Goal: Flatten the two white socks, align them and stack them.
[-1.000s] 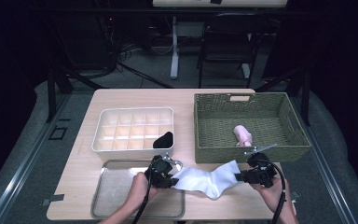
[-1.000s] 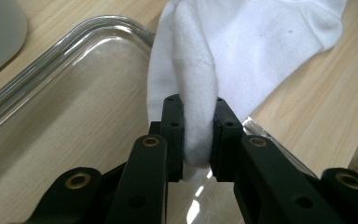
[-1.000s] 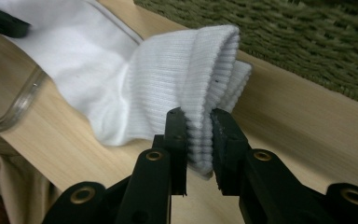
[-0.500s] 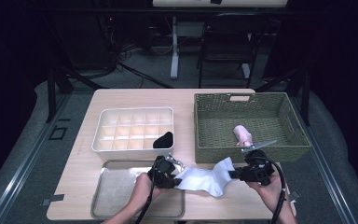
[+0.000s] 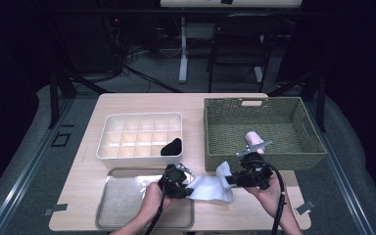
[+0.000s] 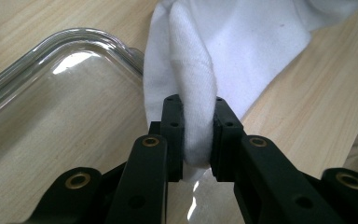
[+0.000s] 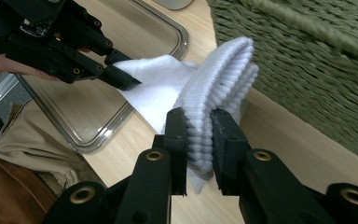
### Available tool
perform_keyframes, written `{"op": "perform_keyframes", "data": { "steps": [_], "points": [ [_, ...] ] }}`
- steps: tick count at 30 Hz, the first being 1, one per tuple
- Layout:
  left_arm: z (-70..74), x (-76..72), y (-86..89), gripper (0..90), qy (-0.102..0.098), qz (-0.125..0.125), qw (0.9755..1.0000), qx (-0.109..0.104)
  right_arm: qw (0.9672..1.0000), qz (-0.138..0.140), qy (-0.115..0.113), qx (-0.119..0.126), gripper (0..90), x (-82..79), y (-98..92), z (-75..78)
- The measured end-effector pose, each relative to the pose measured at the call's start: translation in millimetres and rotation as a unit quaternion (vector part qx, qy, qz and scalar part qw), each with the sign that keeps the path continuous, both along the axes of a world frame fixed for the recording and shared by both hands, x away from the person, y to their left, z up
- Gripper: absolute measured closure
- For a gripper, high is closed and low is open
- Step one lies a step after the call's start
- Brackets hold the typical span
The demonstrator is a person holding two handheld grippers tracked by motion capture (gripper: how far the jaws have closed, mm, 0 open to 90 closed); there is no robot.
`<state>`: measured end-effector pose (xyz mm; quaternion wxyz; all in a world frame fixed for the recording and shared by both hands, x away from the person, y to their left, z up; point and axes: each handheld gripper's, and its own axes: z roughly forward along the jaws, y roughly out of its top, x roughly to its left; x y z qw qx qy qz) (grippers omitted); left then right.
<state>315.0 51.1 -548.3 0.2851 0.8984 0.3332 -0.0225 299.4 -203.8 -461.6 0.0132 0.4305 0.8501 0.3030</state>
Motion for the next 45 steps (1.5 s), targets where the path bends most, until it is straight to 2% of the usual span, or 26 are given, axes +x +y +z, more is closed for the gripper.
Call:
{"op": "perform_keyframes", "data": {
  "steps": [10,14,18,19,22,23,26,27,29,31,33,39,41,42,43,45],
  "points": [
    [-1.0,0.5,0.6,78.6,0.005,0.006,0.9999,-0.014,0.9996,0.024,0.012,-0.011,78.0,7.0,23.7,-12.4],
    [-0.7,0.1,0.0,77.7,0.007,0.001,0.9999,-0.013,0.9992,0.034,0.015,-0.014,78.0,9.2,32.1,-16.2],
    [0.7,-0.2,2.6,69.1,0.013,-0.001,0.9999,-0.009,0.9989,0.032,0.023,-0.024,77.9,10.8,35.3,-27.7],
    [2.2,-1.5,4.2,66.1,0.013,-0.003,0.9999,-0.008,0.9988,0.031,0.032,-0.023,77.9,11.0,35.0,-29.7],
    [6.4,-5.2,9.0,61.6,-0.001,-0.007,1.0000,0.005,0.9989,0.030,0.029,-0.021,77.9,12.0,32.4,-32.8],
    [6.0,-4.9,11.3,60.7,0.001,-0.004,1.0000,0.000,0.9988,0.029,0.031,-0.023,77.9,12.0,31.5,-31.8],
    [3.9,-3.0,15.1,61.5,0.003,0.002,1.0000,0.002,0.9989,0.029,0.025,-0.027,77.9,11.9,30.0,-30.1],
    [3.4,-1.8,16.1,63.4,0.011,0.000,0.9999,-0.005,0.9991,0.027,0.023,-0.023,77.9,11.6,29.9,-29.9],
    [3.2,-1.6,15.2,68.5,0.004,0.005,1.0000,-0.004,0.9992,0.026,0.022,-0.022,77.8,10.7,29.9,-26.9],
    [3.0,-0.4,13.8,72.8,0.008,0.002,0.9999,-0.009,0.9995,0.025,0.013,-0.013,77.8,9.8,31.2,-24.3],
    [2.9,0.7,11.9,76.9,0.008,0.003,0.9999,-0.012,0.9994,0.030,0.010,-0.015,77.9,9.5,33.9,-19.6],
    [1.2,0.4,7.0,78.2,0.009,0.002,0.9998,-0.019,0.9992,0.038,0.006,-0.013,77.7,9.8,42.1,-17.8],
    [1.3,-0.2,6.0,78.2,0.005,0.004,0.9999,-0.015,0.9991,0.037,0.003,-0.020,77.8,10.2,45.7,-18.5],
    [1.1,0.2,6.5,77.9,0.008,0.002,0.9998,-0.019,0.9986,0.042,0.004,-0.032,77.7,11.8,49.2,-21.3],
    [1.1,0.4,6.9,77.9,0.009,0.002,0.9998,-0.019,0.9986,0.042,0.004,-0.032,77.7,11.8,49.2,-21.3],
    [1.2,0.7,7.4,77.2,0.009,0.003,0.9998,-0.019,0.9978,0.044,0.008,-0.049,77.7,14.2,53.4,-27.8]
  ]
}}
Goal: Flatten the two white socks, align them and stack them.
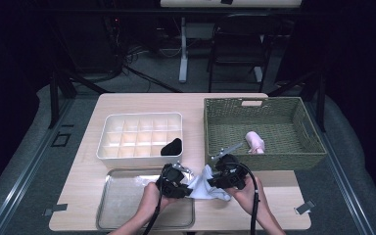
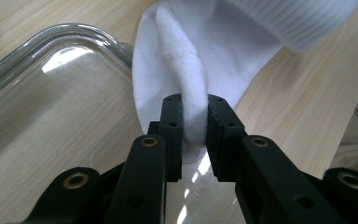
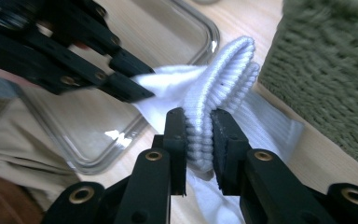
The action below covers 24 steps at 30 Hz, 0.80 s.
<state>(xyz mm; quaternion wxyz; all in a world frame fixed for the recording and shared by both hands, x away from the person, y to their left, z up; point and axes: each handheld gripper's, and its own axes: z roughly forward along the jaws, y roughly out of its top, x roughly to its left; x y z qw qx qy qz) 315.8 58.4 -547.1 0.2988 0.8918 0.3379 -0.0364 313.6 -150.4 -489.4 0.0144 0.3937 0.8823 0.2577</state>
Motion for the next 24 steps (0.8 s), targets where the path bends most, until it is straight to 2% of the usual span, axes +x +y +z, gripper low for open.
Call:
{"op": "perform_keyframes", "data": {
  "steps": [6,8,9,14,16,24],
  "points": [
    [-0.1,0.2,0.0,75.4,-0.001,0.000,1.0000,0.000,0.9996,0.007,0.016,-0.023,77.5,5.2,10.6,-21.6],
    [0.1,0.5,0.4,75.2,0.000,0.000,1.0000,0.001,0.9998,-0.007,0.016,-0.007,77.4,4.2,14.6,-25.6],
    [0.1,0.5,0.5,74.8,-0.001,0.000,1.0000,0.000,0.9997,0.005,0.013,-0.021,77.1,4.9,15.3,-25.5],
    [0.9,0.8,0.3,70.7,0.002,-0.003,1.0000,0.000,0.9998,0.004,0.015,-0.013,75.9,4.6,18.0,-28.3],
    [3.0,1.3,1.3,67.8,0.004,-0.003,1.0000,-0.001,0.9996,0.009,0.017,-0.019,75.3,5.3,18.7,-30.3],
    [9.4,3.8,10.9,53.5,0.003,0.008,1.0000,-0.004,0.9994,0.013,0.030,0.007,67.1,5.7,17.5,-28.7]
  ]
}}
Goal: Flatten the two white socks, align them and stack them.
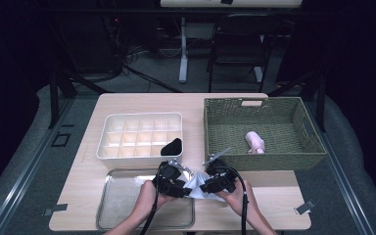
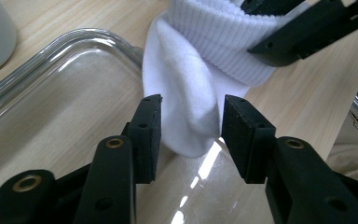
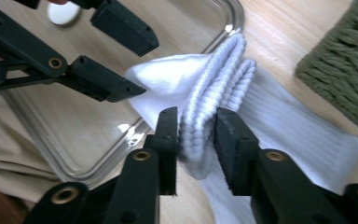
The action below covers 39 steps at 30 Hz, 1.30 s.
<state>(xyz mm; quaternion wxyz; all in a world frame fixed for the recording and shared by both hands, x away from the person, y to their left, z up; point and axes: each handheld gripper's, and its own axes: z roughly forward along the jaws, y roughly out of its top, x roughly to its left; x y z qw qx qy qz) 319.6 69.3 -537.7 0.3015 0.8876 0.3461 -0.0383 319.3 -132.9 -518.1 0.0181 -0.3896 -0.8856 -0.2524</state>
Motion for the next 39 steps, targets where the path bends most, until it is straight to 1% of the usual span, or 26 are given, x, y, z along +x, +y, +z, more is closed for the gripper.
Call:
{"op": "perform_keyframes", "data": {
  "steps": [1,3,4,6,7,8,9,10,12,15,16,17,20,21,22,24,26,27,28,29,32,33,34,35,37,39],
  "points": [
    [0.6,0.2,1.1,53.5,0.000,0.000,1.0000,0.000,1.0000,0.002,0.001,0.004,64.8,-0.1,-0.2,0.4],
    [1.9,0.0,2.5,52.5,-0.002,0.004,1.0000,-0.004,0.9998,0.004,0.009,0.018,63.9,0.1,-1.3,1.4],
    [2.8,0.3,3.1,52.0,-0.003,0.003,1.0000,-0.004,0.9998,0.003,0.007,0.019,63.1,-0.6,-1.6,2.5],
    [3.6,0.0,2.5,50.4,-0.008,0.010,0.9999,-0.005,0.9995,0.005,0.003,0.032,61.7,-1.5,-3.3,4.6],
    [4.2,0.8,2.9,49.3,-0.003,0.004,1.0000,-0.007,0.9995,0.005,0.001,0.031,60.9,-2.1,-3.9,6.2],
    [5.0,0.7,2.0,46.7,-0.005,0.005,0.9999,-0.009,0.9990,0.003,-0.003,0.045,60.0,-4.2,-6.8,9.8],
    [5.0,0.7,2.0,44.8,-0.005,0.005,0.9999,-0.009,0.9990,0.003,-0.003,0.045,60.0,-4.2,-6.8,9.8],
    [5.7,0.6,1.4,42.8,-0.006,0.007,0.9999,-0.010,0.9989,0.002,-0.012,0.046,58.9,-5.6,-11.8,13.6],
    [7.2,0.7,0.0,41.4,-0.008,0.010,0.9998,-0.013,0.9988,0.001,-0.013,0.047,58.6,-6.1,-15.1,16.1],
    [9.1,0.9,-2.2,37.0,-0.012,0.015,0.9996,-0.019,0.9983,-0.016,-0.021,0.051,57.5,-7.7,-26.7,19.9],
    [9.5,1.2,-3.1,35.9,-0.013,0.016,0.9996,-0.021,0.9985,-0.022,-0.023,0.045,57.0,-7.9,-31.3,20.2],
    [9.5,1.4,-4.6,34.7,-0.013,0.020,0.9994,-0.026,0.9980,-0.035,-0.025,0.045,56.4,-8.4,-35.3,19.3],
    [7.9,2.8,-8.9,32.7,-0.011,0.022,0.9994,-0.026,0.9972,-0.065,-0.022,0.031,55.7,-10.3,-51.2,16.1],
    [6.8,3.0,-9.7,32.7,-0.009,0.021,0.9995,-0.024,0.9958,-0.084,-0.013,0.032,55.6,-11.1,-59.9,9.4],
    [5.6,3.7,-9.3,32.7,-0.006,0.016,0.9996,-0.021,0.9958,-0.084,-0.013,0.032,55.6,-11.1,-59.9,9.4],
    [2.9,4.6,-8.9,33.2,0.001,0.017,0.9996,-0.021,0.9950,-0.097,-0.006,0.022,55.6,-11.4,-67.7,2.7],
    [0.2,5.7,-8.2,34.1,0.009,0.018,0.9995,-0.023,0.9939,-0.108,0.002,0.023,55.2,-12.1,-72.4,-3.4],
    [-1.5,6.2,-8.3,35.2,0.013,0.018,0.9995,-0.024,0.9934,-0.111,0.014,0.027,54.2,-12.0,-74.8,-9.8],
    [-2.7,6.6,-8.1,35.2,0.018,0.017,0.9995,-0.022,0.9934,-0.111,0.014,0.027,54.2,-12.0,-74.8,-9.8],
    [-4.0,6.7,-8.3,35.8,0.020,0.016,0.9995,-0.020,0.9933,-0.110,0.022,0.029,54.1,-11.1,-76.2,-12.8],
    [-6.5,6.0,-9.8,39.5,0.023,0.012,0.9995,-0.015,0.9928,-0.110,0.043,0.021,54.7,-7.6,-76.0,-23.6],
    [-6.9,5.7,-10.4,40.9,0.022,0.010,0.9996,-0.014,0.9925,-0.111,0.047,0.023,55.9,-6.9,-74.4,-27.0],
    [-7.2,4.9,-11.3,44.1,0.018,0.013,0.9997,-0.010,0.9930,-0.105,0.052,0.015,60.6,-5.9,-72.1,-29.5],
    [-7.3,4.8,-11.0,44.1,0.020,0.009,0.9997,-0.013,0.9930,-0.105,0.052,0.015,60.6,-5.9,-72.1,-29.5],
    [-8.2,4.6,-11.0,48.2,0.020,0.006,0.9997,-0.011,0.9936,-0.100,0.051,0.011,64.5,-5.3,-70.5,-30.6],
    [-9.3,4.4,-10.8,52.4,0.022,0.005,0.9997,-0.011,0.9934,-0.103,0.050,0.007,70.9,-6.3,-68.4,-30.6]
  ]
}}
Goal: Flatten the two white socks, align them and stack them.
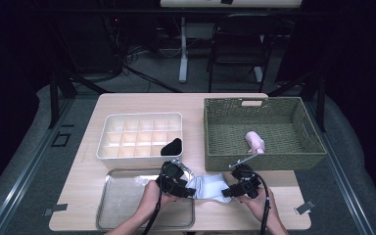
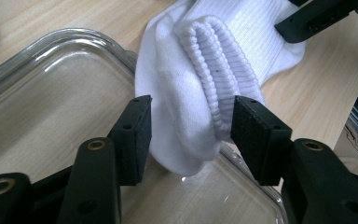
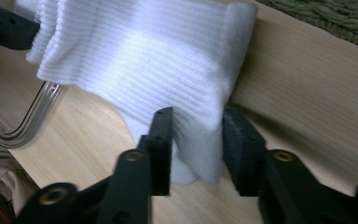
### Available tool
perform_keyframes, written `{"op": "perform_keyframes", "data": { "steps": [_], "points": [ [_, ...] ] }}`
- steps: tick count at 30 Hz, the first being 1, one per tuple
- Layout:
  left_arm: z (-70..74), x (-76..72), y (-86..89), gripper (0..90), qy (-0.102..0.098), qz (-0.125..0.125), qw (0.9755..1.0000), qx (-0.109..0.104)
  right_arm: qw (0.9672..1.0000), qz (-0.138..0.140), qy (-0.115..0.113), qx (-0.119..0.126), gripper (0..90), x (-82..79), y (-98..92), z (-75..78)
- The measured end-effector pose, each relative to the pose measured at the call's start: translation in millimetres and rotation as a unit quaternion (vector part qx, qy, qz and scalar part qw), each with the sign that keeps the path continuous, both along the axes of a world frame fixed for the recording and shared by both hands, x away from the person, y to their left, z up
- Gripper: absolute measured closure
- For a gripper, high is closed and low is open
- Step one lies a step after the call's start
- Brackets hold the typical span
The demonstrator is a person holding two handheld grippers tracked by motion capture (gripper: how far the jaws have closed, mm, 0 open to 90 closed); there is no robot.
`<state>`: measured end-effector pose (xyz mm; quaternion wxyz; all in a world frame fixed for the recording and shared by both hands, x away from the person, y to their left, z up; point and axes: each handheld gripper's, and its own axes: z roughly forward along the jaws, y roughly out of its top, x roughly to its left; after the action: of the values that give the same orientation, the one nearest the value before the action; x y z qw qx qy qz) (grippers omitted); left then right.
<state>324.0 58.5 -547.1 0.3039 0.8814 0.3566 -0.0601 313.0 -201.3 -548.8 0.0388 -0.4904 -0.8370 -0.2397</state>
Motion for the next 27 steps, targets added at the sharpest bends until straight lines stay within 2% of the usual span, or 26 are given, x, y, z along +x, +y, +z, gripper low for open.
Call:
{"op": "perform_keyframes", "data": {
  "steps": [1,3,5,7,10,11,12,15,17,18,20,24,27],
  "points": [
    [-0.5,-0.3,-0.2,54.3,-0.001,0.000,1.0000,-0.001,0.9999,0.010,0.004,-0.010,73.0,0.9,-0.7,0.2],
    [-0.1,-1.5,-0.9,59.9,-0.003,-0.003,1.0000,-0.002,1.0000,0.008,0.002,-0.006,78.8,1.8,-0.2,-1.8],
    [0.3,-2.4,-1.7,63.8,-0.005,-0.005,1.0000,-0.002,0.9999,0.012,0.002,-0.008,80.9,1.9,0.2,-0.9],
    [0.2,-3.0,-2.1,67.3,-0.006,-0.005,1.0000,-0.003,0.9999,0.012,-0.002,-0.008,81.8,0.2,0.9,3.4],
    [-0.6,-2.9,-1.8,71.1,-0.005,-0.005,0.9999,-0.007,0.9995,0.019,-0.024,-0.007,82.3,-5.2,3.7,14.9],
    [-0.6,-2.7,-1.7,71.7,-0.006,-0.006,0.9999,-0.006,0.9992,0.026,-0.029,-0.007,82.4,-6.6,4.6,19.4],
    [-0.6,-2.8,-1.7,72.1,-0.006,-0.005,0.9999,-0.007,0.9989,0.020,-0.042,-0.001,82.5,-9.6,7.5,22.5],
    [-0.6,-2.7,-1.9,72.7,-0.007,-0.004,0.9999,-0.007,0.9974,0.043,-0.057,-0.008,82.5,-14.2,13.9,32.8],
    [-0.6,-2.7,-2.1,73.0,-0.008,-0.004,0.9999,-0.007,0.9963,0.054,-0.067,-0.003,82.5,-16.7,20.1,35.8],
    [-0.6,-3.0,-2.4,73.3,-0.009,-0.003,0.9999,-0.008,0.9947,0.068,-0.078,-0.003,82.6,-18.5,26.7,37.9],
    [-0.4,-2.9,-2.4,73.5,-0.010,-0.004,0.9999,-0.007,0.9940,0.075,-0.080,-0.003,82.5,-19.4,30.2,39.4],
    [-0.7,-2.9,-2.5,73.9,-0.011,-0.001,0.9999,-0.009,0.9903,0.103,-0.093,-0.002,82.5,-21.1,49.4,39.2],
    [-0.7,-2.4,-2.0,73.9,-0.010,-0.002,0.9999,-0.009,0.9894,0.110,-0.094,-0.005,82.5,-20.2,55.9,37.2]
  ]
}}
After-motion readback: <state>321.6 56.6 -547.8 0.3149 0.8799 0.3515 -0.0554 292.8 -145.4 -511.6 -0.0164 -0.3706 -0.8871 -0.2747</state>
